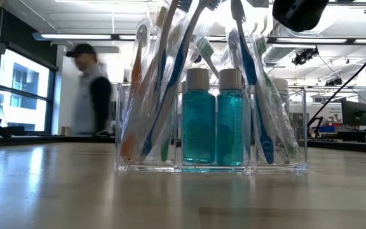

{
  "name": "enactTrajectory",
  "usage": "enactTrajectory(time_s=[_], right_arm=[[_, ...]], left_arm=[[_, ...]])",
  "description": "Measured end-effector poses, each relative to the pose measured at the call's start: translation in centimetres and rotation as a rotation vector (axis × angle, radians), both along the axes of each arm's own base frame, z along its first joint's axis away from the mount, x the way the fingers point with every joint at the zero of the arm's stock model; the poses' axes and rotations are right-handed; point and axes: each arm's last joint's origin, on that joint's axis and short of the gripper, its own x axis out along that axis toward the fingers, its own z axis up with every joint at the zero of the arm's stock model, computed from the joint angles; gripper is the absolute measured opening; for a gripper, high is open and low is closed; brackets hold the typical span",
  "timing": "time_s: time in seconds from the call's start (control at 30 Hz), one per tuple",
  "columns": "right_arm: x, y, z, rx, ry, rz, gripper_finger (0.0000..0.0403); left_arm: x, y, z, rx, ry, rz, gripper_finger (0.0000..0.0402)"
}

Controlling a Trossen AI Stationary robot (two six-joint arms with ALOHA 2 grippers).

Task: Pick & Place toothbrushing station
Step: Put the purple toothbrush into the transparent organizer

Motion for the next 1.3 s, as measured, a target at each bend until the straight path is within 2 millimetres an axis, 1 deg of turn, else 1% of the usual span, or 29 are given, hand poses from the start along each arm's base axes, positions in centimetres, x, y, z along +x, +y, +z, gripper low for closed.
enactTrajectory(time_s=[0.1, 0.17, 0.43, 0.6, 0.7, 0.9, 1.03, 1.2, 1.3], right_arm=[[0.0, 0.0, 0.0, -0.004, -0.006, 0.007, 0.0010], [0.0, 0.1, 0.1, -0.003, -0.011, 0.012, 0.0012], [0.0, 0.1, 0.2, -0.027, -0.033, 0.017, 0.0010], [-0.2, 0.3, 0.4, -0.031, -0.052, 0.028, 0.0011], [-0.2, 0.3, 0.5, -0.033, -0.058, 0.032, 0.0010], [-1.2, -0.1, 1.8, -0.064, -0.114, 0.027, 0.0010], [-2.5, -0.3, 2.6, -0.145, -0.112, -0.028, 0.0010], [-4.6, -0.1, 3.3, -0.275, -0.112, -0.145, 0.0011], [-5.6, 0.4, 3.6, -0.328, -0.127, -0.188, 0.0010]], left_arm=[[0.0, -0.4, 0.3, -0.138, -0.108, 0.016, 0.0070], [0.0, -0.5, 0.5, -0.187, -0.152, 0.016, 0.0086], [-0.5, -1.6, 0.9, -0.218, -0.195, 0.002, 0.0146], [-0.9, -2.1, 0.9, -0.250, -0.229, 0.026, 0.0171], [-1.2, -2.6, 1.0, -0.263, -0.250, 0.040, 0.0178], [-2.2, -3.9, 1.4, -0.279, -0.316, 0.079, 0.0179], [-3.0, -5.0, 1.7, -0.331, -0.382, 0.106, 0.0180], [-4.1, -5.8, 1.9, -0.424, -0.534, 0.231, 0.0180], [-4.5, -6.1, 2.0, -0.471, -0.606, 0.283, 0.0180]])
